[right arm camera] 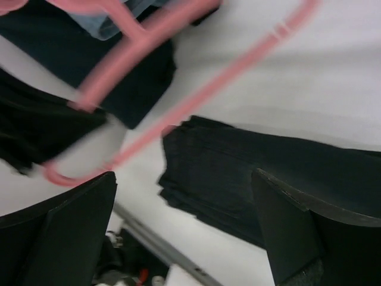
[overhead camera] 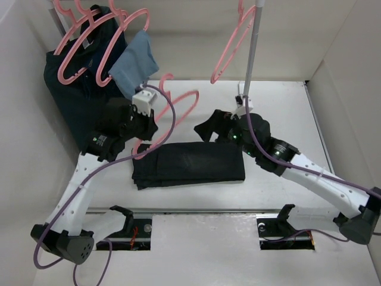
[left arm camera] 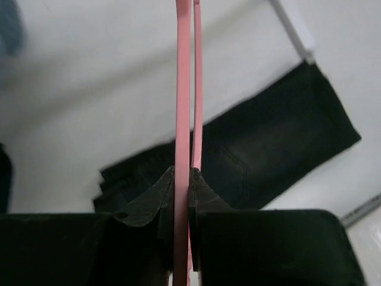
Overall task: Place the trousers on the hanger
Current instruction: Pick up the hanger from the clothesline.
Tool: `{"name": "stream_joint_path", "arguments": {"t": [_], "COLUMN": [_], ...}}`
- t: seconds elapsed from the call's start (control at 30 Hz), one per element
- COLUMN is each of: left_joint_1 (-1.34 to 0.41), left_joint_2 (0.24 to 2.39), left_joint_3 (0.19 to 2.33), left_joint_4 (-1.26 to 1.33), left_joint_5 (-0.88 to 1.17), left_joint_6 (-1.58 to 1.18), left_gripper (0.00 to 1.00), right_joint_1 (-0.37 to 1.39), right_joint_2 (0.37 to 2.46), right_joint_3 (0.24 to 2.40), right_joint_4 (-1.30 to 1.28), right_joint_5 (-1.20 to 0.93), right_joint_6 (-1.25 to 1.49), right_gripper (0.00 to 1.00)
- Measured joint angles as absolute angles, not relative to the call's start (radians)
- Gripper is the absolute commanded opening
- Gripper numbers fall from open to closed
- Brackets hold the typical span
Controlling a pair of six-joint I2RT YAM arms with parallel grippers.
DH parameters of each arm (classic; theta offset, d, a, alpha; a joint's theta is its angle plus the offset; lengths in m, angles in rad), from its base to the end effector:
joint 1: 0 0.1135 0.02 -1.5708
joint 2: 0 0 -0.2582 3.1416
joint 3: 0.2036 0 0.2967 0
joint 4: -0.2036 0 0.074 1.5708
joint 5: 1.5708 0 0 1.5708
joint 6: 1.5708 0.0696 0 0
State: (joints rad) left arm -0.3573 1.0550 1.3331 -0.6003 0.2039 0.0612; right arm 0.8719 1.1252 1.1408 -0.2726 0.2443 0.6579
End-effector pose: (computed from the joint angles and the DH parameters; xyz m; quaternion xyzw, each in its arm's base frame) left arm 0.2672 -0.1148 0.4306 0.2259 0.7772 -0.1675 0.5630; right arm 0.2285 0.2458 0.3750 -0.0100 0.7894 0.3501 0.5041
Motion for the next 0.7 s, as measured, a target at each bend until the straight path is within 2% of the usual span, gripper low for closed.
{"name": "stream_joint_path", "arguments": {"t": [0.1, 0.23, 0.63, 0.7], "left_joint_1": [-0.356, -0.356, -0.349, -0.346], "left_joint_2": [1.059, 1.063, 1.017, 1.017], "left_joint_3": [1.196, 1.157, 1.131, 1.121], "left_joint_4": [-0.621, -0.628, -0.546, -0.541], "left_joint_5": [0.261, 0.316, 0.395, 0.409], "left_joint_6": [0.035, 0.0, -0.099, -0.107], "left_gripper": [0.0, 0.0, 0.0, 0.0], "right_joint_1": [0.872, 0.872, 0.857, 0.857], "right_joint_2": [1.204, 1.353, 1.625, 1.664], "right_joint_3": [1.118, 1.11, 1.188, 1.2], "right_joint_4": [-0.143, -0.047, -0.061, -0.044], "right_joint_5": [0.171, 0.085, -0.056, -0.067], "right_joint_6": [0.789, 0.976, 1.237, 1.254], "right_gripper": [0.99, 0.99, 0.99, 0.94]}}
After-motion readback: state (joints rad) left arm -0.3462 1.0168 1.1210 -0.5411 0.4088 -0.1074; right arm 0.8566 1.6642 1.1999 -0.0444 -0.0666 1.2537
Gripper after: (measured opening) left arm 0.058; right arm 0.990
